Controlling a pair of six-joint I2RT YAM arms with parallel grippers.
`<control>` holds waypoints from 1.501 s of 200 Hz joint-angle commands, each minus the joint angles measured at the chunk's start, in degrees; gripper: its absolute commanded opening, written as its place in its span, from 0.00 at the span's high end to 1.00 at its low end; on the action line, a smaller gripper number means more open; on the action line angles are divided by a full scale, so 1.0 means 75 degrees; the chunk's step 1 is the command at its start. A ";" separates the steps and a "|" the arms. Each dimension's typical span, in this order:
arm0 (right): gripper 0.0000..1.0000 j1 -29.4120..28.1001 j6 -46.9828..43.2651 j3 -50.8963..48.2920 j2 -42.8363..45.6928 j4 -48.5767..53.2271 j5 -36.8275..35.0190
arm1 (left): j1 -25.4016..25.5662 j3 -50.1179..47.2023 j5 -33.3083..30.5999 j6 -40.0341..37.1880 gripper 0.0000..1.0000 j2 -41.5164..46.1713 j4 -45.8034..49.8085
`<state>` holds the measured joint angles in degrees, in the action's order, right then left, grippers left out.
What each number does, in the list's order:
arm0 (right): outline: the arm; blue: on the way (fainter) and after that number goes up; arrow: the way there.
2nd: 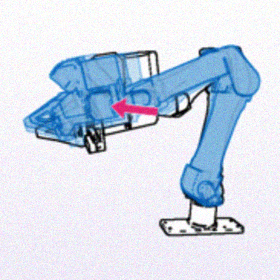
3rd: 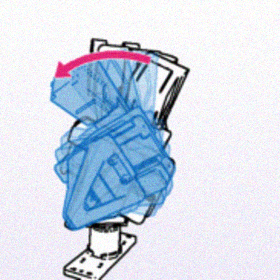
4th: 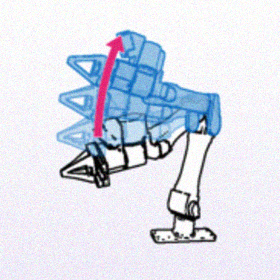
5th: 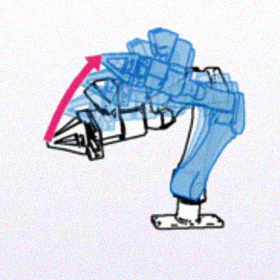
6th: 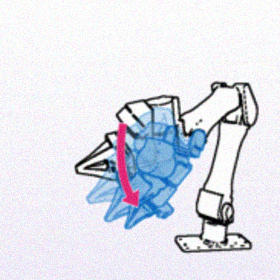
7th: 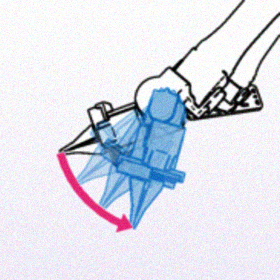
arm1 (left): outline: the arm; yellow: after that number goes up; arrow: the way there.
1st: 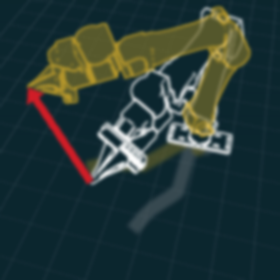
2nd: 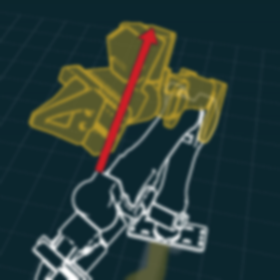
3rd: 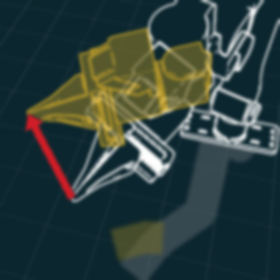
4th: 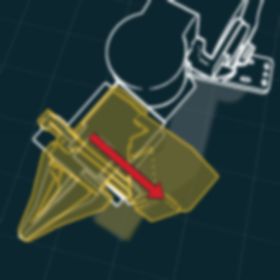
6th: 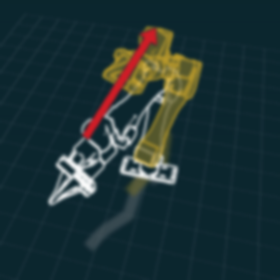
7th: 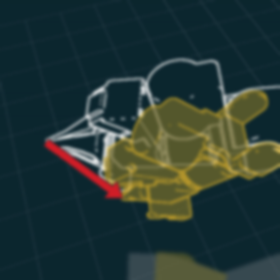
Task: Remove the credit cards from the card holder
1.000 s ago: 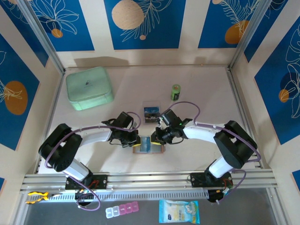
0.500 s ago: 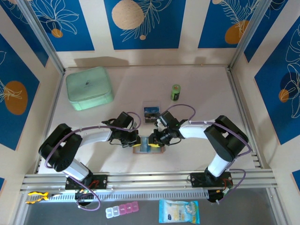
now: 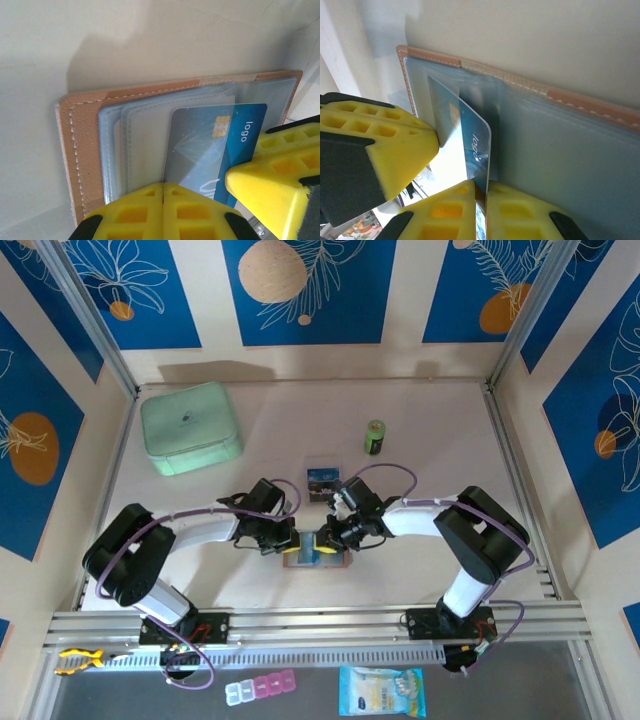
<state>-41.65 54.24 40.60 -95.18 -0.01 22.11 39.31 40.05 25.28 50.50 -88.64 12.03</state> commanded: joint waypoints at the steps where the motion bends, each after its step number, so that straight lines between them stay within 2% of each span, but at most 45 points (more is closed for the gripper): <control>1: 0.89 0.0020 -0.0185 -0.0110 0.0266 0.0397 -0.0069 | 0.0113 0.0050 -0.0195 -0.0060 1.00 -0.0193 0.0463; 123: 0.92 0.0104 -0.1535 0.0967 0.1287 0.3311 -0.1108 | 0.0108 0.0027 -0.0177 -0.0054 1.00 -0.0158 0.0416; 165: 0.95 0.0139 -0.2559 0.1716 0.1288 0.4377 -0.1509 | 0.0115 -0.0077 -0.0164 0.0029 1.00 -0.0076 0.0298; 241: 0.96 0.0374 -0.7216 0.3602 0.0518 0.6763 -0.2654 | 0.0103 0.0143 -0.0146 0.0060 1.00 0.0210 0.0305; 300: 1.00 0.0479 -1.1253 0.4957 -0.0240 0.7442 -0.3774 | 0.0082 0.0161 -0.0334 0.0039 0.98 0.0609 0.0481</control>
<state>-38.30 -12.60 73.19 -95.22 51.09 -2.04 39.57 40.14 23.99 50.68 -85.97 13.21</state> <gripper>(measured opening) 0.063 0.061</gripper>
